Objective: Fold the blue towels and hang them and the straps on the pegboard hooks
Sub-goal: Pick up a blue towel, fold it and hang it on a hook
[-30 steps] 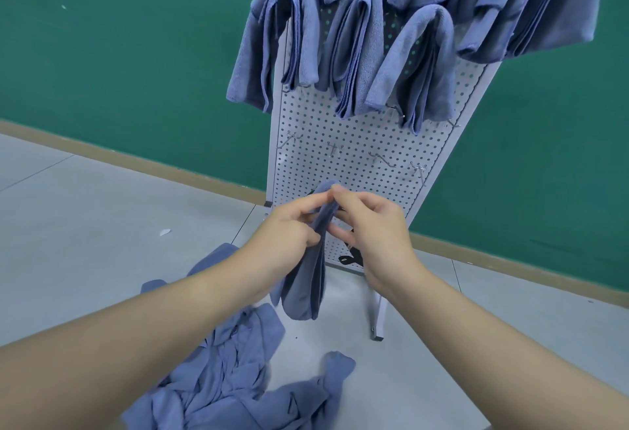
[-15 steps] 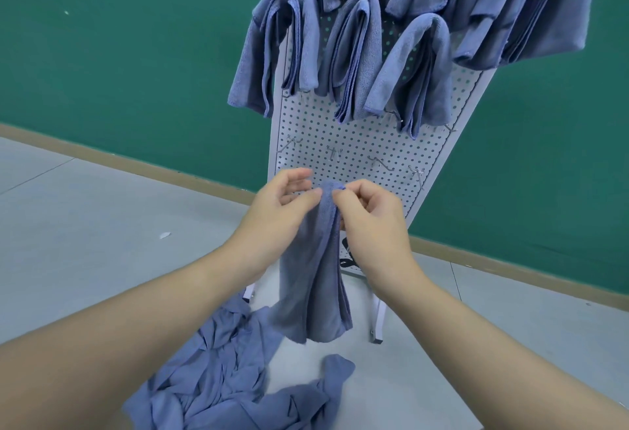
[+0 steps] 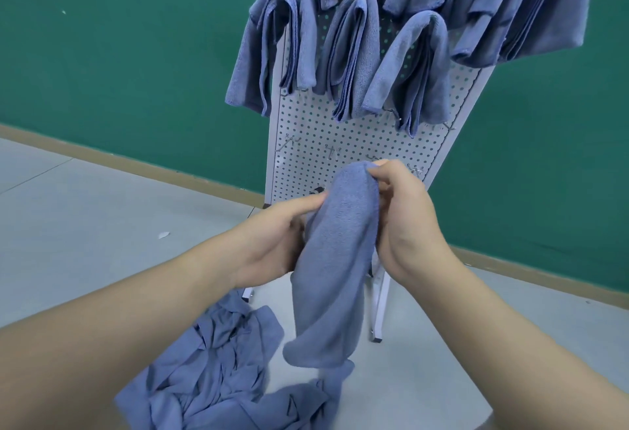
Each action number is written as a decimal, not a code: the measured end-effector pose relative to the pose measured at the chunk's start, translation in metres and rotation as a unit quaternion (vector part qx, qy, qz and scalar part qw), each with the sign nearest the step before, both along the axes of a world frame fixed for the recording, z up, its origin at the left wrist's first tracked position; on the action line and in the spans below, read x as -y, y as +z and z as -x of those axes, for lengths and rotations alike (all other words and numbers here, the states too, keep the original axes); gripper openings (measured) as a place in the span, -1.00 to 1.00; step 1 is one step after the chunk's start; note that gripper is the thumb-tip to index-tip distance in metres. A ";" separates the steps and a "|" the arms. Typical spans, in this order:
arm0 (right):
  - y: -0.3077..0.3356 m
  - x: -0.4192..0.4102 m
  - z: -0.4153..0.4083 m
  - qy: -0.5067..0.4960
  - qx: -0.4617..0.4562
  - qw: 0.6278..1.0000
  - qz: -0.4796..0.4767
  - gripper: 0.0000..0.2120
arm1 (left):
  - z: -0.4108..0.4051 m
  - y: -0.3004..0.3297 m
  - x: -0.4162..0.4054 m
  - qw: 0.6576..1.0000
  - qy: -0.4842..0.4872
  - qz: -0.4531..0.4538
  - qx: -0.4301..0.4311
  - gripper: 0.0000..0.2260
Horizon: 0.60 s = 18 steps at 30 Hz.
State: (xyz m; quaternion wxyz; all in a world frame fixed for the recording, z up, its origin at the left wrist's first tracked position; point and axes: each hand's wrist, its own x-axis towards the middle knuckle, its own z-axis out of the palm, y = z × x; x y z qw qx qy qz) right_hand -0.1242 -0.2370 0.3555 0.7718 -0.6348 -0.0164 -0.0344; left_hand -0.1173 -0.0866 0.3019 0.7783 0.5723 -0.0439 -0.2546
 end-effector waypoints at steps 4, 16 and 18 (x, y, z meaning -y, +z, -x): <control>0.006 0.007 -0.004 -0.015 0.013 0.999 0.046 -0.68 | -0.003 0.002 0.000 0.996 0.045 0.058 0.059 -0.62; 0.000 0.014 -0.002 -0.057 -0.001 0.973 0.223 -0.71 | -0.001 0.020 -0.015 0.937 0.265 -0.037 0.225 -0.72; 0.008 0.014 -0.003 -0.089 0.042 0.962 0.254 -0.67 | 0.001 0.023 -0.015 0.975 0.162 -0.002 0.150 -0.64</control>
